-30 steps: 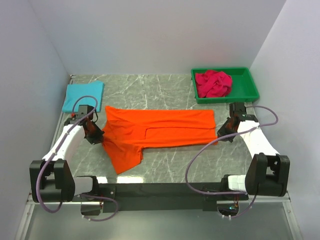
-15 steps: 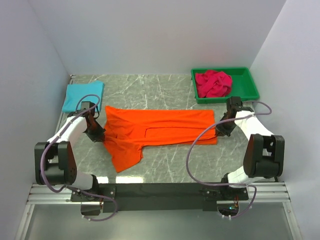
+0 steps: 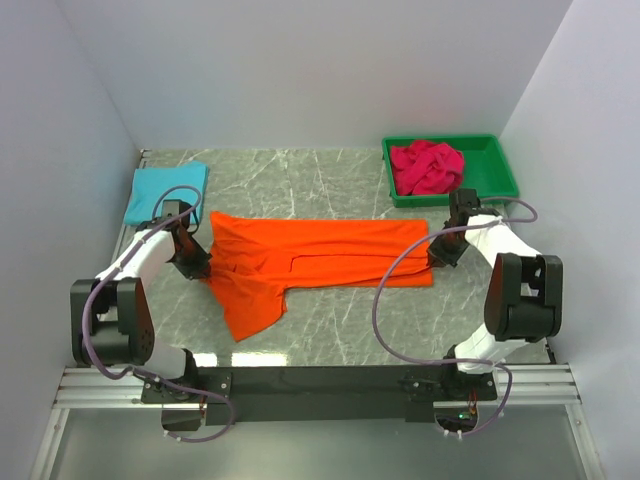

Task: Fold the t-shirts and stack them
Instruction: Fold the tshirt

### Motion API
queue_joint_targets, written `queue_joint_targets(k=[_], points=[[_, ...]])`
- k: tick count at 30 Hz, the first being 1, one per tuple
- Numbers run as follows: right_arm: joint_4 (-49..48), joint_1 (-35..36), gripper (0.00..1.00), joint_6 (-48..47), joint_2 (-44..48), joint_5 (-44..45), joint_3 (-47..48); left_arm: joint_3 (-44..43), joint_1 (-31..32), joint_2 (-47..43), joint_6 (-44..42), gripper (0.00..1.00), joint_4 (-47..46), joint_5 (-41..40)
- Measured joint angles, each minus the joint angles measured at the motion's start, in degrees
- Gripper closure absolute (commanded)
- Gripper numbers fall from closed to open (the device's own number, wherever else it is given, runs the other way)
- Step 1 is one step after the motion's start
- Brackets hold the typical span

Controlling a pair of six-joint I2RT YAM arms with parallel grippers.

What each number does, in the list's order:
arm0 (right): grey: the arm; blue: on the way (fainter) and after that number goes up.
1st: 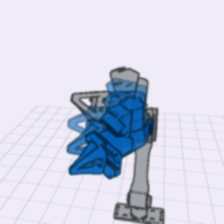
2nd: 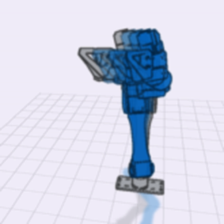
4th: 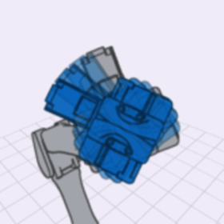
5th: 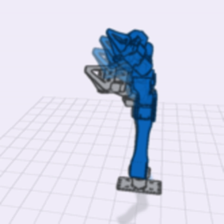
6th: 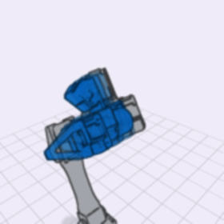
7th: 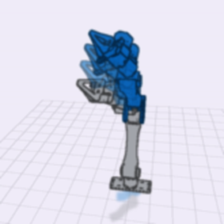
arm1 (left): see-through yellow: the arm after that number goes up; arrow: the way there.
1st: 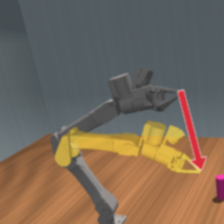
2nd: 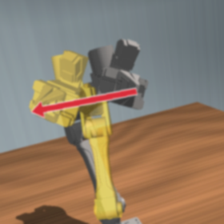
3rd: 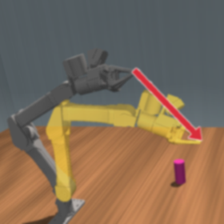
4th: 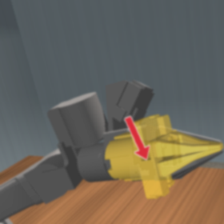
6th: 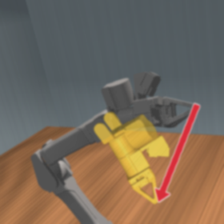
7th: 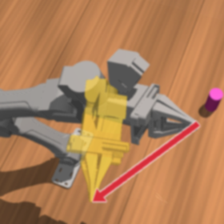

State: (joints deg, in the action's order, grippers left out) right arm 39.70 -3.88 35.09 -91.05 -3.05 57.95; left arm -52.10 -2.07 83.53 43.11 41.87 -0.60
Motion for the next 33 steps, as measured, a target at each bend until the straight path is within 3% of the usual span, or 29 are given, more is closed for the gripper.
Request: queue_joint_targets(k=[16,19,22,23,25,26,29,33], points=[[-3.7,0.7,0.91,1.1,-4.6,0.7,0.7,0.0,0.0,0.5,0.0,0.87,-4.2,0.1],[-4.1,0.8,0.79,1.2,-4.7,0.7,0.7,0.0,0.0,1.0,-0.4,0.79,-5.0,0.3],[-4.4,0.9,0.7,1.3,-4.7,1.0,0.7,0.0,0.0,1.1,-0.7,0.62,-5.8,0.3],[-4.5,0.9,0.67,1.3,-4.7,1.3,0.7,0.0,0.0,1.1,-0.8,0.5,-6.1,0.3],[-4.6,1.1,0.57,1.3,-4.6,1.9,0.7,0.0,0.0,1.0,-1.2,0.39,-6.4,0.3],[-4.6,1.3,0.54,1.4,-4.3,2.4,0.7,0.0,0.0,0.8,-1.5,0.28,-6.5,0.3],[-4.6,2.6,0.45,1.2,-2.2,3.7,0.7,-0.1,0.0,-1.2,-2.2,0.13,-6.6,0.3],[-4.7,8.3,0.4,1.2,4.3,6.3,0.7,-1.0,0.0,-7.5,-2.8,0.11,-5.8,-0.7]])
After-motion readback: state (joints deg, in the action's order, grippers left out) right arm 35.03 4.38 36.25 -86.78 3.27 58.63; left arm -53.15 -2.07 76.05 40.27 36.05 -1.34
